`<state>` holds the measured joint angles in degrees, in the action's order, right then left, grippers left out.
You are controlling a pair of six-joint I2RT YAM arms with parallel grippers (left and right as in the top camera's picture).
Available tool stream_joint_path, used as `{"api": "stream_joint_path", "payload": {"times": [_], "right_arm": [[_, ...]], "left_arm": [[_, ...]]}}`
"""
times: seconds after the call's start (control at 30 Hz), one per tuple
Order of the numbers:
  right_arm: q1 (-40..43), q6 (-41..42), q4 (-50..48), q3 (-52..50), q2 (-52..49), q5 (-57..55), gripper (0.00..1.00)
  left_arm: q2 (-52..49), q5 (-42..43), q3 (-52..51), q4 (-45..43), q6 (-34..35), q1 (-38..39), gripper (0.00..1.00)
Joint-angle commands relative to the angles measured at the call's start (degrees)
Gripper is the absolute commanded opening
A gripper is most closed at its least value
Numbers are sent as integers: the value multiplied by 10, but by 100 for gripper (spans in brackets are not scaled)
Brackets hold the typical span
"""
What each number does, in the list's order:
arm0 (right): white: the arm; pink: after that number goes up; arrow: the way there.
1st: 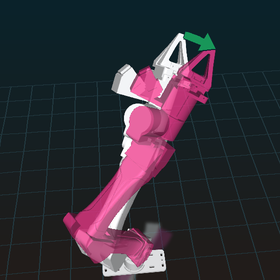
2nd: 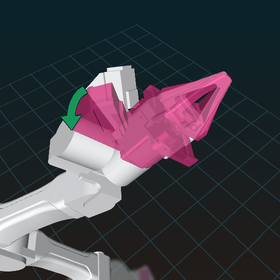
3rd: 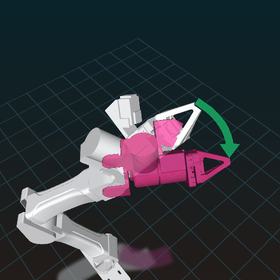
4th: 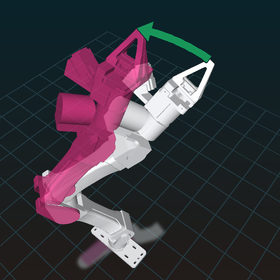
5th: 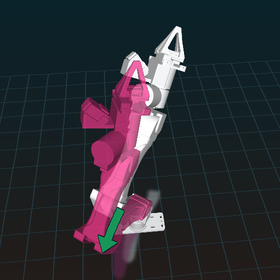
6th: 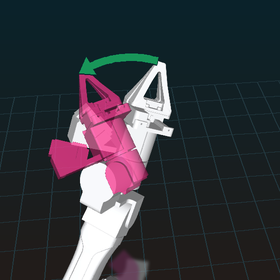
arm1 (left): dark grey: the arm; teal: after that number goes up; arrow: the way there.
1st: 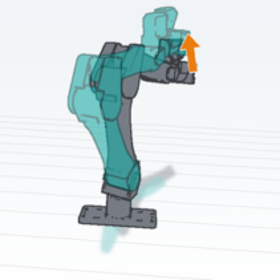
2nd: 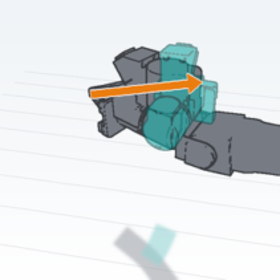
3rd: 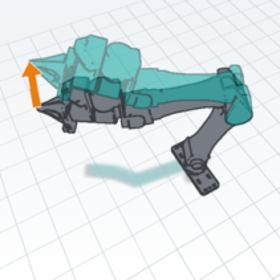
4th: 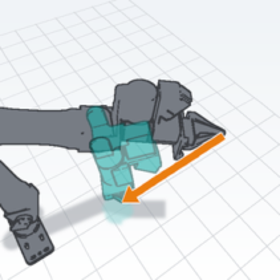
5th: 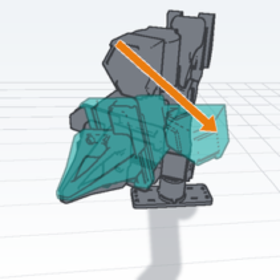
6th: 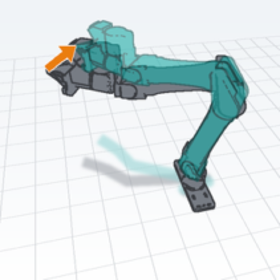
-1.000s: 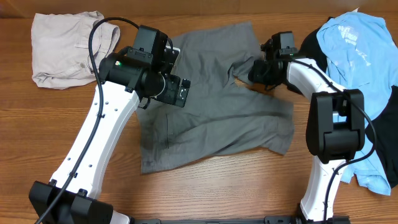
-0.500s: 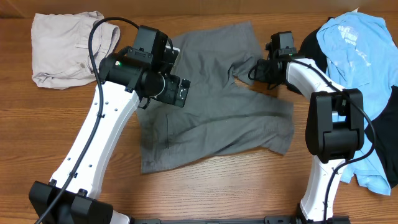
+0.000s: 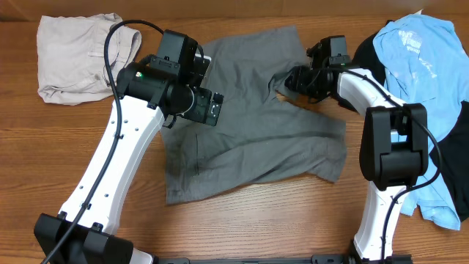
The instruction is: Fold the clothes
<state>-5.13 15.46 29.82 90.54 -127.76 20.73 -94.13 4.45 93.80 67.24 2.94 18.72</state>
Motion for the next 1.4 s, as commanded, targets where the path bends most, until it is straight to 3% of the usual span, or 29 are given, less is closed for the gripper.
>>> {"api": "stream_joint_path", "payload": {"times": [0.0,0.17,0.4,0.7,1.0,1.07,1.17,1.37], "right_arm": [[-1,26,7,-2,-48,-23,34],[-1,26,11,-2,-49,-89,4],[-1,26,40,-2,-49,-184,4],[39,26,146,26,-49,-317,4],[85,-7,387,230,-47,-294,4],[83,-36,435,289,-47,-258,9],[83,-68,520,417,-47,-190,41],[80,-92,572,512,-47,-108,54]], "left_arm": [[0,-4,9,-2,-9,-3,100],[0,-4,9,-2,-9,-3,100],[0,-4,9,0,-9,-3,100],[0,-5,9,0,-13,-3,100],[0,-6,9,-1,-17,-3,100],[0,-6,9,-1,-17,-3,100],[0,-31,9,-1,-17,-3,100],[-16,-62,9,-33,-17,-13,100]]}}
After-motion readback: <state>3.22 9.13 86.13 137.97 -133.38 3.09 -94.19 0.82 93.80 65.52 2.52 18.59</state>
